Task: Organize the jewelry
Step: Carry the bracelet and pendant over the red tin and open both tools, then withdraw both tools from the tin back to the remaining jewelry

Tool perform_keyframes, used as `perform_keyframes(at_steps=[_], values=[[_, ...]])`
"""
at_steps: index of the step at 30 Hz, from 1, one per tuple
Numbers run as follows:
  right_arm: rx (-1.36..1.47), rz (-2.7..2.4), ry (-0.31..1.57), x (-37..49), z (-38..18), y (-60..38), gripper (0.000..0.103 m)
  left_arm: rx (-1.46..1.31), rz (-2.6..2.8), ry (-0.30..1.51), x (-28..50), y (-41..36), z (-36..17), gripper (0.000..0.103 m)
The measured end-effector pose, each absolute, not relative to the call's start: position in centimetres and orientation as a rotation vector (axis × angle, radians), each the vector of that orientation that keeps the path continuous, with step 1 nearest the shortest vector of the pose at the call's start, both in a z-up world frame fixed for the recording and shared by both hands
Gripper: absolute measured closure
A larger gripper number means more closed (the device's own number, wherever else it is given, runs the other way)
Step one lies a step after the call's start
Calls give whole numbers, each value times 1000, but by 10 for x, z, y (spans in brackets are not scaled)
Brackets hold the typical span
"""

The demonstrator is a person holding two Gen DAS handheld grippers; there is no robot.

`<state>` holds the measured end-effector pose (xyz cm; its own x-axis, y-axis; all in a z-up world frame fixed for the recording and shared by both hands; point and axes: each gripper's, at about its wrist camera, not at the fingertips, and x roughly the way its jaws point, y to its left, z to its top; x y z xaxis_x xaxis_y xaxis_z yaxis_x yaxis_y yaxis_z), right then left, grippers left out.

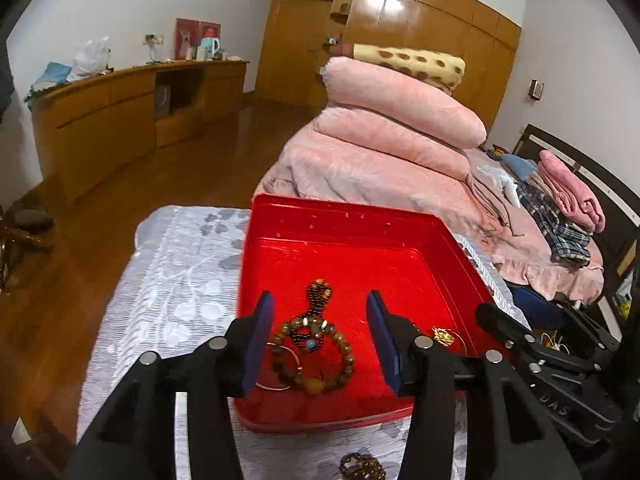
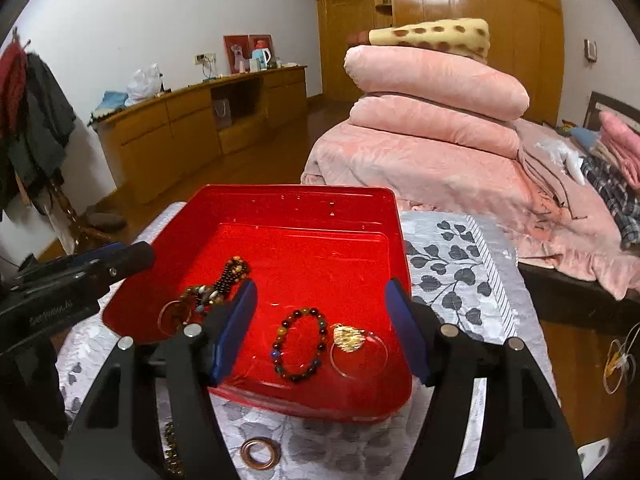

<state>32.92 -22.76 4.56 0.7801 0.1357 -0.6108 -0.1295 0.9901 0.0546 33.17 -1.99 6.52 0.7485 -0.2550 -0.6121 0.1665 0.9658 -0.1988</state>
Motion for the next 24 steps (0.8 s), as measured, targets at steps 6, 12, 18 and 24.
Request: perform_keyframes(at_steps=[6,12,18,24], values=[[17,137,638,304,51,-235,34,-102,-185,627,303,-6,79,32],[21,143,635,276,49,-237,30,-93,-164,606,276,6,88,22],[24,149,646,252,45,-239,28,-85,-143,599,251,10,86,12],[14,158,682,234,31,-235,27,-67,-116,610,234,14,71,11]])
